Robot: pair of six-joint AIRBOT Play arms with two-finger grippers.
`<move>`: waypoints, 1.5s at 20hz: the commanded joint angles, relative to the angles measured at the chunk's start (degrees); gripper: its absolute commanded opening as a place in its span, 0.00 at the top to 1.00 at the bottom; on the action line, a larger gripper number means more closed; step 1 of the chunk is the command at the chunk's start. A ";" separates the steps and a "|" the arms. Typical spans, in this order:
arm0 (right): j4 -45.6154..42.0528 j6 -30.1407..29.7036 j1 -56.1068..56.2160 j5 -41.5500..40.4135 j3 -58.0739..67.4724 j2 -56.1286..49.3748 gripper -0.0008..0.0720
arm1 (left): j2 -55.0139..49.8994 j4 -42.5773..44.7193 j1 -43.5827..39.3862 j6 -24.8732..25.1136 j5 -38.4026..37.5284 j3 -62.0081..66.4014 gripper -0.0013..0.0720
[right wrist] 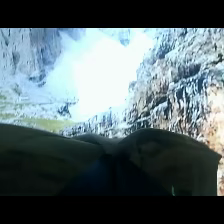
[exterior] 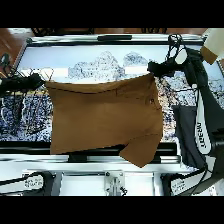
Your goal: Fold the shirts.
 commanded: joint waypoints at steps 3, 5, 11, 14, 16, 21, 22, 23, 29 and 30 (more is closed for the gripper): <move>-10.54 3.74 -0.42 -8.94 0.07 -2.16 0.91 | -6.08 -1.55 -0.92 0.39 12.44 -0.20 0.94; -11.39 3.26 -0.42 -2.71 0.07 -2.16 0.91 | -7.10 -1.49 -0.90 0.42 8.70 -0.24 0.94; -12.98 -1.95 -0.42 24.52 0.07 -1.81 0.91 | -7.39 1.09 3.87 -0.26 -13.88 1.49 0.94; -12.98 -1.31 -0.28 31.32 -0.07 -1.86 0.91 | -7.41 7.96 5.05 -4.44 -24.68 1.11 0.94; -13.00 0.94 -0.28 30.75 -0.07 -1.99 0.91 | -7.41 11.61 4.61 -7.65 -25.79 -0.63 0.94; -11.76 8.31 -0.24 27.87 -4.37 -1.99 0.91 | -7.78 11.04 1.81 -8.31 -24.06 -3.93 0.94; -11.69 8.50 -0.26 27.74 -5.35 -1.99 0.91 | -7.85 11.04 1.36 -8.63 -23.50 -4.04 0.94; -11.96 8.55 -0.28 27.85 -5.90 -1.99 0.90 | -7.89 10.95 1.29 -9.35 -23.28 -4.02 0.94; -21.79 0.81 -0.74 34.47 -5.84 4.66 0.32 | -5.84 18.34 7.32 -10.23 -40.48 1.97 0.34; -21.77 -1.75 -1.73 36.92 -5.84 6.32 0.32 | -3.89 22.97 8.61 -11.28 -44.96 1.29 0.34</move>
